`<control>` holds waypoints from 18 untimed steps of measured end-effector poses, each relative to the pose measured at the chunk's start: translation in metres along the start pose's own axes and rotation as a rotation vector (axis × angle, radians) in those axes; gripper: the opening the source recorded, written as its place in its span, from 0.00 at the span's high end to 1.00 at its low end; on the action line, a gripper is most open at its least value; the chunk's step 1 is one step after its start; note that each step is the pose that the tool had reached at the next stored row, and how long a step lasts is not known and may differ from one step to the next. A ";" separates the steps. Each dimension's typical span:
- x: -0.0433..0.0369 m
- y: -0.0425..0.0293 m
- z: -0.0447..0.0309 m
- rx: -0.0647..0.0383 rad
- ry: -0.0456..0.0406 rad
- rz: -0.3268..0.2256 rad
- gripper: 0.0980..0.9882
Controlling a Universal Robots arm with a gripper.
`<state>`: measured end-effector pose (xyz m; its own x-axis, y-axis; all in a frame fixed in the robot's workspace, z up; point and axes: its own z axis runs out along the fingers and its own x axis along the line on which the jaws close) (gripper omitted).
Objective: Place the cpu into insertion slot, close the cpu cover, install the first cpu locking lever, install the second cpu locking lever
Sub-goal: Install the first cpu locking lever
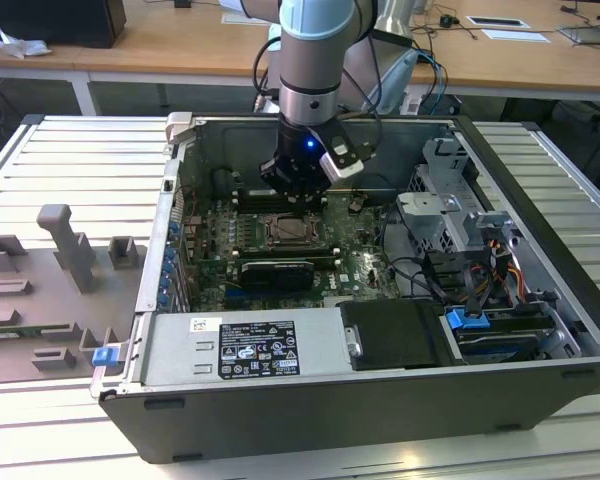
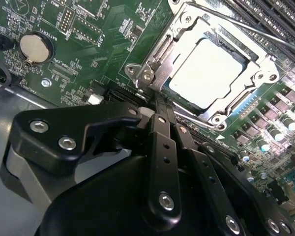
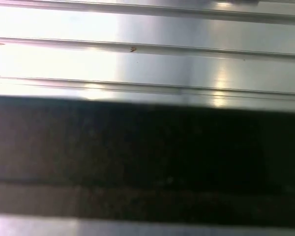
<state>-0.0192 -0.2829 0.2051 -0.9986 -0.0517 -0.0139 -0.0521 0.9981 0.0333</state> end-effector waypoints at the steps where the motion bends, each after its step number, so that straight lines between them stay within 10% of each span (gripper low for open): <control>1: 0.0000 -0.0001 0.0004 0.002 0.0004 0.000 0.99; 18: -0.0003 -0.0002 0.0013 0.026 0.0016 0.000 0.99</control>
<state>-0.0189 -0.2831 0.2038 -0.9986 -0.0519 -0.0123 -0.0520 0.9986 0.0070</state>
